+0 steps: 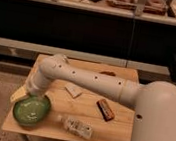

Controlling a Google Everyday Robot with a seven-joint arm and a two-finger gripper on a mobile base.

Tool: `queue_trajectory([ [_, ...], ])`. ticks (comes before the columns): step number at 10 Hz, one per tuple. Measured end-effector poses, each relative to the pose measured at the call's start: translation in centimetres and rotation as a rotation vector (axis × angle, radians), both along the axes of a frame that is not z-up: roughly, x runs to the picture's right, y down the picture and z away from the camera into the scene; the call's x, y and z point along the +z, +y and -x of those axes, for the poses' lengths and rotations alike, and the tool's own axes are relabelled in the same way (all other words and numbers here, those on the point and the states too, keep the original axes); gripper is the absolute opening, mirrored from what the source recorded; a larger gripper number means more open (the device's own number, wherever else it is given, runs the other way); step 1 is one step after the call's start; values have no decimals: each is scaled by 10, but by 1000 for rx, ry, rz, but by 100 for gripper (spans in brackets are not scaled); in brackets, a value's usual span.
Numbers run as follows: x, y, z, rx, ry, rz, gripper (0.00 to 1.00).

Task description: Push the ceramic bowl across the table

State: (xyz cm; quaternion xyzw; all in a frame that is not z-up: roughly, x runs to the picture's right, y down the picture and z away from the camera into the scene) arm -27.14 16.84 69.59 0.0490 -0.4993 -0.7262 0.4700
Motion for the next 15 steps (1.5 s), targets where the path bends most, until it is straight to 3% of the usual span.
queue_trajectory([
  [3,22,33,0,-69,60,-1,33],
  [6,43,44,2,-125,85,-19,4],
  [10,72,37,-13,-191,160,-95,0],
  [15,89,40,-39,-206,249,-100,0],
])
